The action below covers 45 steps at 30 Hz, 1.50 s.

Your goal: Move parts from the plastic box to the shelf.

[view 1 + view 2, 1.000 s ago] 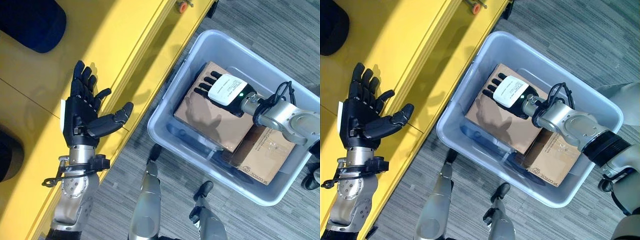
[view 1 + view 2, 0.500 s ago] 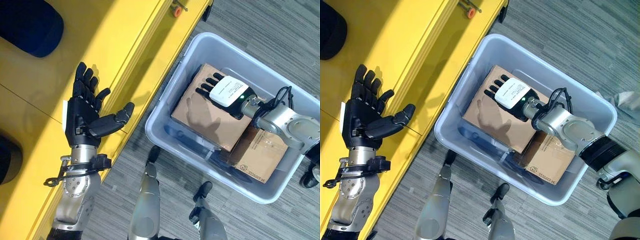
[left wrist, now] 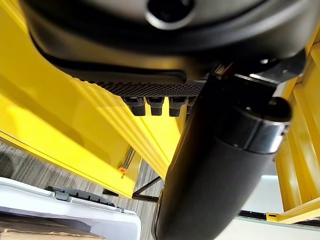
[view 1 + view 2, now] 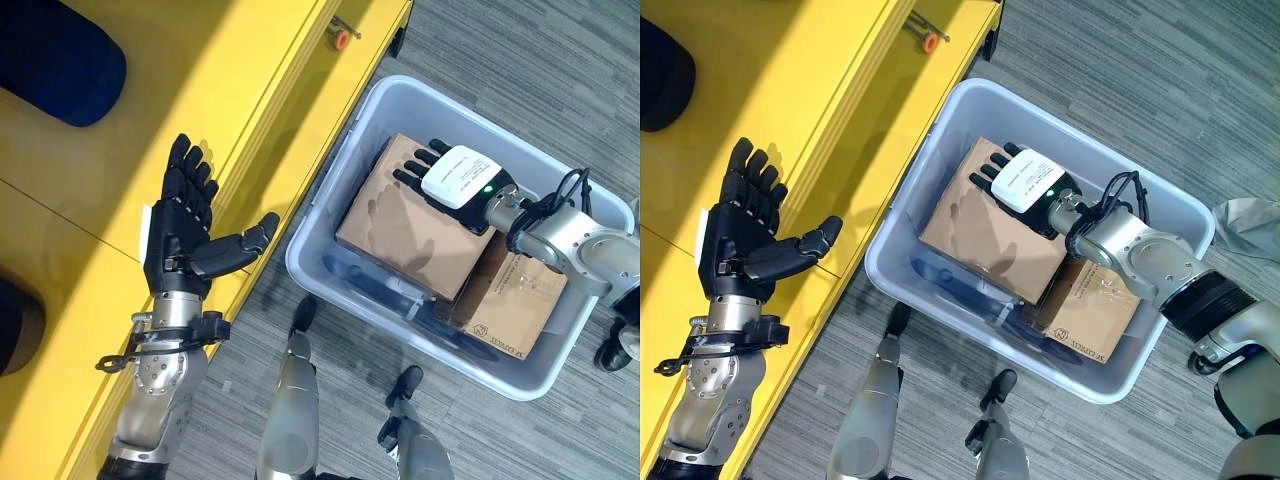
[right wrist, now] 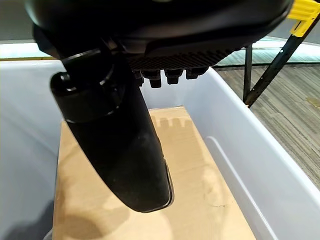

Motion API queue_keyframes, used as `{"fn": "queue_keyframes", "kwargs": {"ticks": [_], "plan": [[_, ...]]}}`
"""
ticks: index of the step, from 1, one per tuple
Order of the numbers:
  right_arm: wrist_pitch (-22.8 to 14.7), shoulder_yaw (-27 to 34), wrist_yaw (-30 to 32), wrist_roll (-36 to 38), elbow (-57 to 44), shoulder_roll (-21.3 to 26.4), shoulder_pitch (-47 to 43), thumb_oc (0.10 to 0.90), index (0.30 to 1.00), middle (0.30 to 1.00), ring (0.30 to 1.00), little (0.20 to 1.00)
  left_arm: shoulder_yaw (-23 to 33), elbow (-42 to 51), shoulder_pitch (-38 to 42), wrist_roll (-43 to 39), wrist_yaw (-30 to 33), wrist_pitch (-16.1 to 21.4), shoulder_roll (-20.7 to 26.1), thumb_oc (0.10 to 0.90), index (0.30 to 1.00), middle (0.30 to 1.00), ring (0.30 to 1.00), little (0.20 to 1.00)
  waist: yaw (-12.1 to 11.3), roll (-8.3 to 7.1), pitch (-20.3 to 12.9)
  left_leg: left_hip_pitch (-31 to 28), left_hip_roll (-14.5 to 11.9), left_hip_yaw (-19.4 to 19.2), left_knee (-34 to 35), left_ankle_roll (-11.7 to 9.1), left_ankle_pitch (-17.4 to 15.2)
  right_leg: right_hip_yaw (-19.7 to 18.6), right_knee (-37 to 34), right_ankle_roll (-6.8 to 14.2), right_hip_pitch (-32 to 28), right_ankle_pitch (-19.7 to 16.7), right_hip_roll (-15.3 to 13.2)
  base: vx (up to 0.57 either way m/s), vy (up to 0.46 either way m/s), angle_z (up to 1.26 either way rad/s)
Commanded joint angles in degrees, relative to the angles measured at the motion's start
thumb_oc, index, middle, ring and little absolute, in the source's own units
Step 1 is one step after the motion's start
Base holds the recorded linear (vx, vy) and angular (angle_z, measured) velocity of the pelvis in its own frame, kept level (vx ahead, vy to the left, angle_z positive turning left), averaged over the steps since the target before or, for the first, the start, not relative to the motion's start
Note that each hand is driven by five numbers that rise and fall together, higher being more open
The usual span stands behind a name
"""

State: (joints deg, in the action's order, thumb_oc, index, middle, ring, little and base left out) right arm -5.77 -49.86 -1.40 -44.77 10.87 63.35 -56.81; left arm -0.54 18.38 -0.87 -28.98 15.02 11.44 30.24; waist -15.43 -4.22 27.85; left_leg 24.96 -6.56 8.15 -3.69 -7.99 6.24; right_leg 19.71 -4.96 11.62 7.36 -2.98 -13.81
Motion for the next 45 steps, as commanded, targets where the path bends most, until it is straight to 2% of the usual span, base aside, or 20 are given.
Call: {"fn": "queue_keyframes", "kwargs": {"ticks": [1,17,33,45], "plan": [[0.91,3.01,3.07,2.38,-4.91,2.85,-4.99,0.900,1.000,1.000,1.000,1.000,0.76,3.38,0.41,-0.65,-1.71,1.98,1.03,0.900,1.000,1.000,1.000,1.000,2.82,-1.79,-2.31,1.73,-1.30,-2.39,4.22,-1.47,5.53,-0.56,2.63,-1.94,-11.25,13.72,2.90,0.00,0.000,0.00],[1.50,5.84,3.44,3.67,-6.46,5.18,-2.64,0.900,1.000,1.000,1.000,1.000,1.32,4.04,1.98,-1.60,-1.64,1.96,1.80,0.900,1.000,1.000,1.000,1.000,3.46,-1.60,-3.32,2.06,-1.07,-2.86,3.07,-1.46,5.49,-0.99,2.29,-1.93,-12.04,13.42,2.64,-0.01,0.005,0.00],[1.99,6.66,3.94,5.53,-3.96,3.23,-1.42,0.900,1.000,1.000,1.000,1.000,-1.60,7.76,6.78,-4.76,-2.11,3.02,1.92,0.900,1.000,1.000,1.000,1.000,4.01,-1.87,-5.24,1.36,-1.16,-3.09,2.21,-1.23,5.27,-1.73,2.42,-1.96,-13.00,13.40,2.62,0.00,0.001,0.00],[2.06,8.41,3.86,5.40,-4.25,2.59,0.88,0.900,1.000,1.000,1.000,1.000,0.15,10.60,8.11,-4.91,-0.87,4.11,1.65,0.900,1.000,1.000,1.000,1.000,4.29,-1.47,-6.45,0.90,-1.17,-3.31,1.62,-1.10,4.96,-2.11,2.45,-2.05,-13.95,13.61,2.51,0.00,0.000,0.00]]}}
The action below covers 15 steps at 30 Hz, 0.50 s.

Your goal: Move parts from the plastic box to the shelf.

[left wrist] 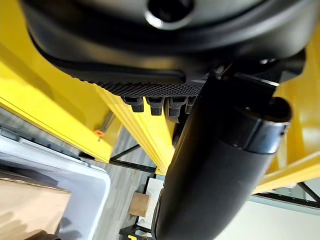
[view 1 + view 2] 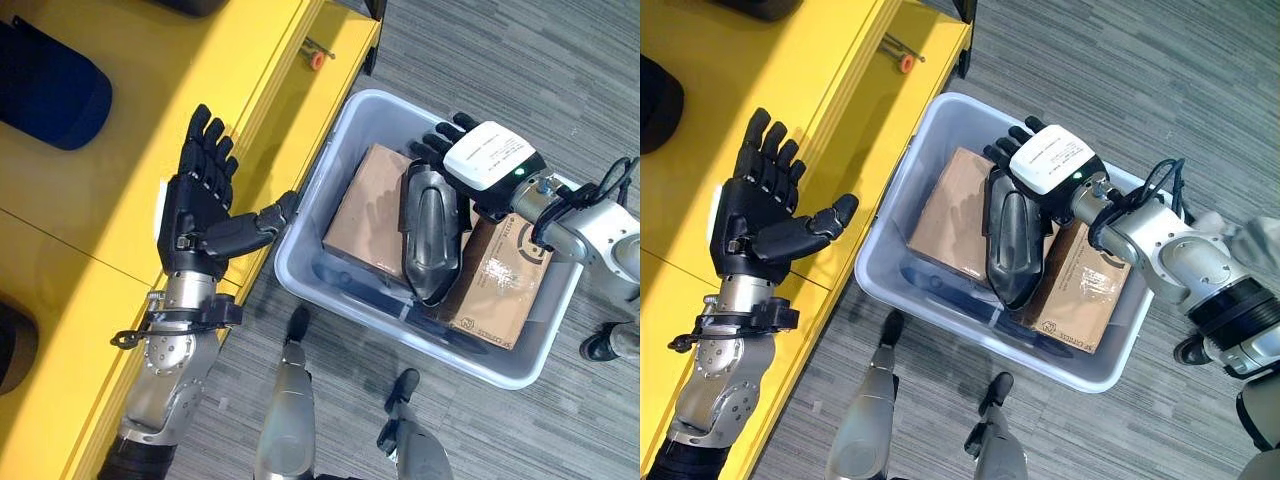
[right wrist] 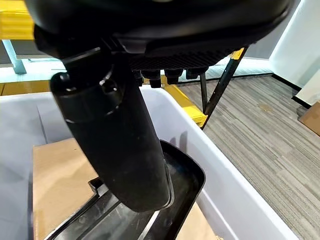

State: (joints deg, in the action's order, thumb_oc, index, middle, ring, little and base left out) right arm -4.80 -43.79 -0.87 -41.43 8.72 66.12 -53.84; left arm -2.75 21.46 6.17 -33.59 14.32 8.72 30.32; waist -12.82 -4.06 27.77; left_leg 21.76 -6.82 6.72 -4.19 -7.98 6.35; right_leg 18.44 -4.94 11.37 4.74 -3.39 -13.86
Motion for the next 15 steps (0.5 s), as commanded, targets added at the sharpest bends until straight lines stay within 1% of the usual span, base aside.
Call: {"fn": "queue_keyframes", "kwargs": {"ticks": [1,7,9,15], "plan": [[1.10,2.58,3.26,2.21,-2.16,-0.15,-1.85,0.900,1.000,1.000,1.000,1.000,2.39,7.64,1.20,-0.26,-0.13,6.84,1.57,0.900,1.000,1.000,1.000,1.000,1.75,-1.65,-6.50,4.08,-0.91,-1.96,2.08,-1.14,4.84,-0.96,2.32,-1.82,-11.47,14.02,2.59,0.00,0.000,0.00],[1.36,4.11,3.55,3.76,-1.47,-0.43,-0.40,0.900,1.000,1.000,1.000,1.000,2.80,7.72,2.06,0.44,0.16,6.96,2.15,0.900,1.000,1.000,1.000,1.000,2.09,-1.58,-7.21,3.73,-1.01,-2.25,1.90,-1.20,4.70,-1.14,2.27,-1.86,-11.88,14.11,2.64,0.00,0.000,0.00],[1.72,6.01,3.79,4.95,-1.66,-1.20,1.41,0.900,1.000,1.000,1.000,1.000,3.32,7.62,2.24,0.73,0.60,6.97,1.79,0.900,1.000,1.000,1.000,1.000,2.44,-1.58,-7.52,3.56,-1.16,-2.27,1.85,-1.18,4.64,-1.20,2.16,-1.91,-12.05,14.09,2.62,0.00,0.000,0.00],[2.44,8.49,4.14,6.10,-1.47,-2.58,3.52,0.900,1.000,1.000,1.000,1.000,4.17,6.87,1.96,1.16,1.19,6.87,1.77,0.900,1.000,1.000,1.000,1.000,2.49,-2.03,-8.34,3.67,-1.30,-2.56,1.64,-1.18,4.51,-1.63,1.76,-1.98,-12.15,13.98,2.60,0.00,-0.003,-0.01]]}}
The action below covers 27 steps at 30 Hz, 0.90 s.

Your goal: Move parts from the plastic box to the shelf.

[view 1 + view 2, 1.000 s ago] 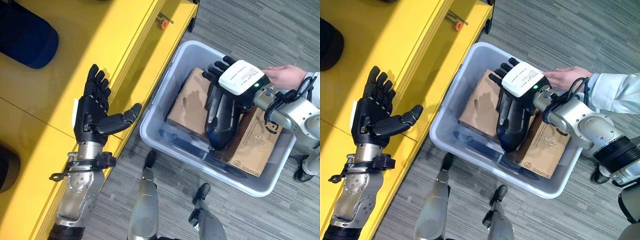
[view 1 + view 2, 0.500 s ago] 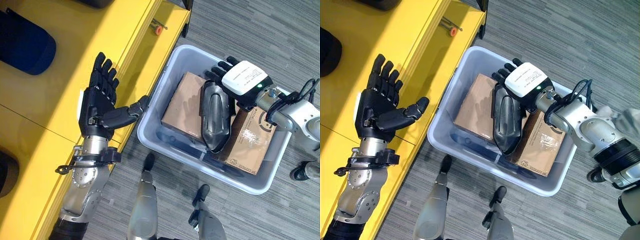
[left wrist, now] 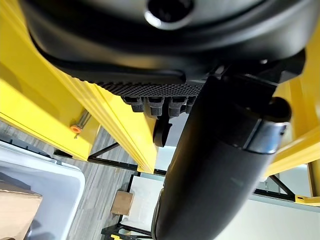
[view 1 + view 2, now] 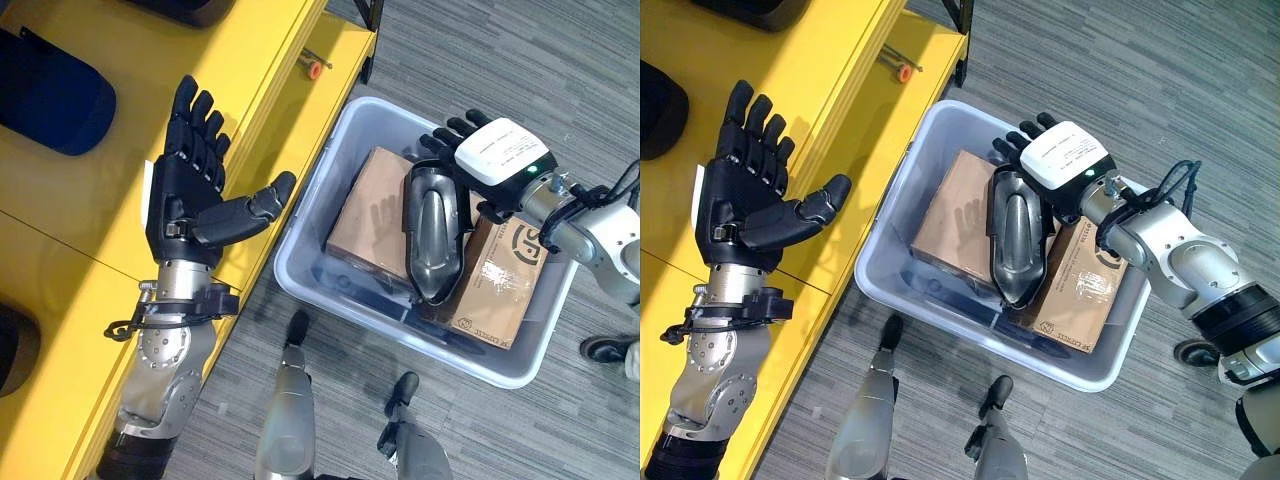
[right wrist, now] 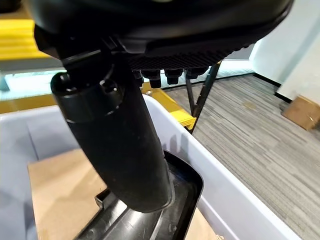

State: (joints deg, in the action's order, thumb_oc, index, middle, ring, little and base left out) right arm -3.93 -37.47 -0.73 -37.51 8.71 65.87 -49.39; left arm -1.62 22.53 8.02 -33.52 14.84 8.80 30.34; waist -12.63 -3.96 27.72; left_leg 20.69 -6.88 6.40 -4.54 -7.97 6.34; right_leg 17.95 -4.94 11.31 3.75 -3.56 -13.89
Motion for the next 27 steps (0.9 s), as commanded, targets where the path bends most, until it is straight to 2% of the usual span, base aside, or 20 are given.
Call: {"fn": "queue_keyframes", "kwargs": {"ticks": [1,18,27], "plan": [[1.58,2.33,4.15,2.19,-1.50,-2.47,-0.81,0.900,1.000,1.000,1.000,1.000,3.11,5.77,0.00,1.23,0.69,6.68,1.82,0.900,1.000,1.000,1.000,1.000,2.36,-2.18,-8.33,4.83,-1.25,-2.29,1.94,-1.18,4.52,-1.23,1.69,-1.92,-11.17,14.15,2.64,0.01,-0.017,-0.04],[2.28,6.39,4.82,1.63,-3.41,-1.63,2.26,0.900,1.000,1.000,1.000,1.000,5.78,5.70,-1.68,2.11,1.56,6.52,2.25,0.900,1.000,1.000,1.000,1.000,2.50,-2.36,-7.50,7.27,-1.18,-2.86,1.78,-1.39,4.90,-1.68,0.81,-1.76,-9.36,13.46,2.57,0.00,-0.004,-0.03],[2.43,3.53,3.94,1.05,-0.16,-2.26,1.07,0.900,1.000,1.000,1.000,1.000,4.87,5.87,-0.98,2.24,1.92,6.72,1.97,0.900,1.000,1.000,1.000,1.000,2.11,-2.26,-6.01,8.64,-1.06,-3.12,1.66,-1.48,5.28,-1.71,0.39,-1.66,-8.69,13.22,2.68,0.00,0.000,0.00]]}}
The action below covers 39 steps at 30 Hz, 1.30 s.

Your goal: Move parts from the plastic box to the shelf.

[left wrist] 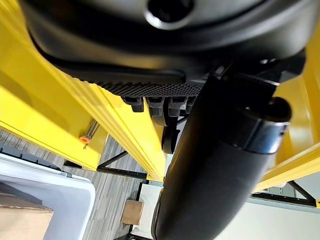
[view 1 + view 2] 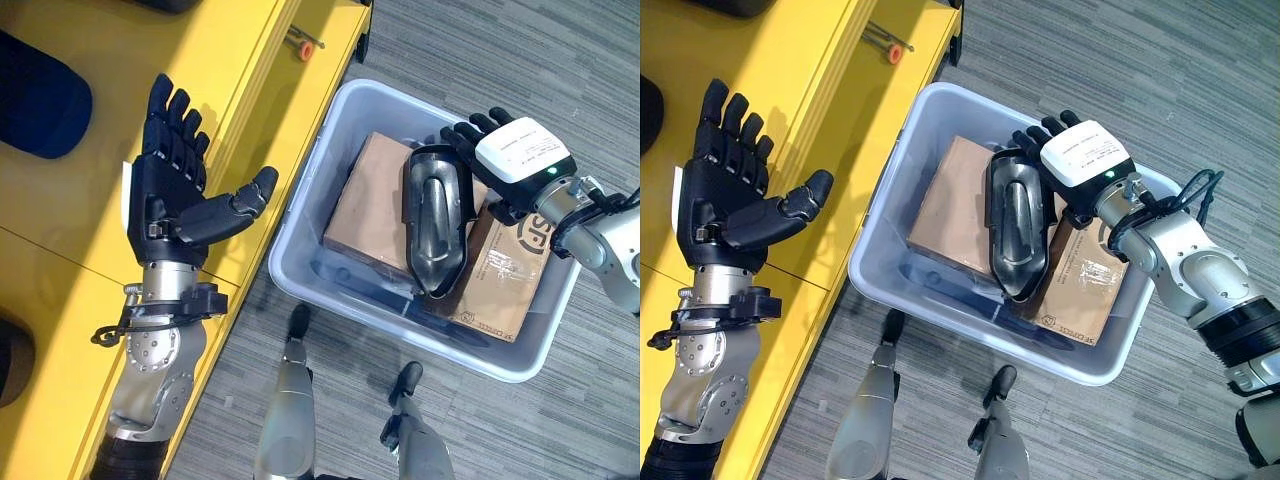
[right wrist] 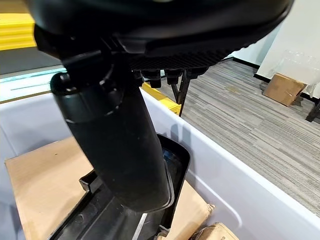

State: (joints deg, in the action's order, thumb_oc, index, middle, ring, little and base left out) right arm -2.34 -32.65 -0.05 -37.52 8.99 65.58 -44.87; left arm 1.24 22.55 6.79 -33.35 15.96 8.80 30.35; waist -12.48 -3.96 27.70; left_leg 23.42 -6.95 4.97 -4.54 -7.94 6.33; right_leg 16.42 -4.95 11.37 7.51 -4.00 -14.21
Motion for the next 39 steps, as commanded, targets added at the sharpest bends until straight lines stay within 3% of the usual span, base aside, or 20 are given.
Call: {"fn": "queue_keyframes", "kwargs": {"ticks": [1,23,39], "plan": [[0.85,-1.59,3.16,1.11,-0.54,-1.88,-3.75,0.900,1.000,1.000,1.000,1.000,1.91,5.83,0.24,2.10,0.87,6.71,1.92,0.900,1.000,1.000,1.000,1.000,1.97,-2.24,-5.76,6.00,-1.01,-1.68,1.59,-1.51,5.34,-0.09,0.43,-1.74,-12.36,13.68,3.03,0.00,0.000,0.00],[0.44,-10.08,0.20,0.80,5.70,-6.83,-7.60,0.900,1.000,1.000,1.000,1.000,0.97,6.31,0.34,2.26,1.72,6.90,0.97,0.900,1.000,1.000,1.000,1.000,0.74,-2.12,-1.82,8.73,-0.84,-1.21,0.93,-1.26,5.52,0.12,0.24,-2.09,-10.60,13.55,3.84,0.00,0.000,0.01],[1.05,-12.30,0.05,0.70,11.36,-9.59,-9.01,0.900,1.000,1.000,1.000,1.000,0.87,6.06,0.52,2.62,2.20,7.14,0.32,0.900,1.000,1.000,1.000,1.000,0.51,-1.61,0.33,10.09,-0.62,-1.16,0.97,-1.11,5.75,0.22,0.46,-2.31,-9.25,13.68,4.13,0.00,0.001,0.00]]}}
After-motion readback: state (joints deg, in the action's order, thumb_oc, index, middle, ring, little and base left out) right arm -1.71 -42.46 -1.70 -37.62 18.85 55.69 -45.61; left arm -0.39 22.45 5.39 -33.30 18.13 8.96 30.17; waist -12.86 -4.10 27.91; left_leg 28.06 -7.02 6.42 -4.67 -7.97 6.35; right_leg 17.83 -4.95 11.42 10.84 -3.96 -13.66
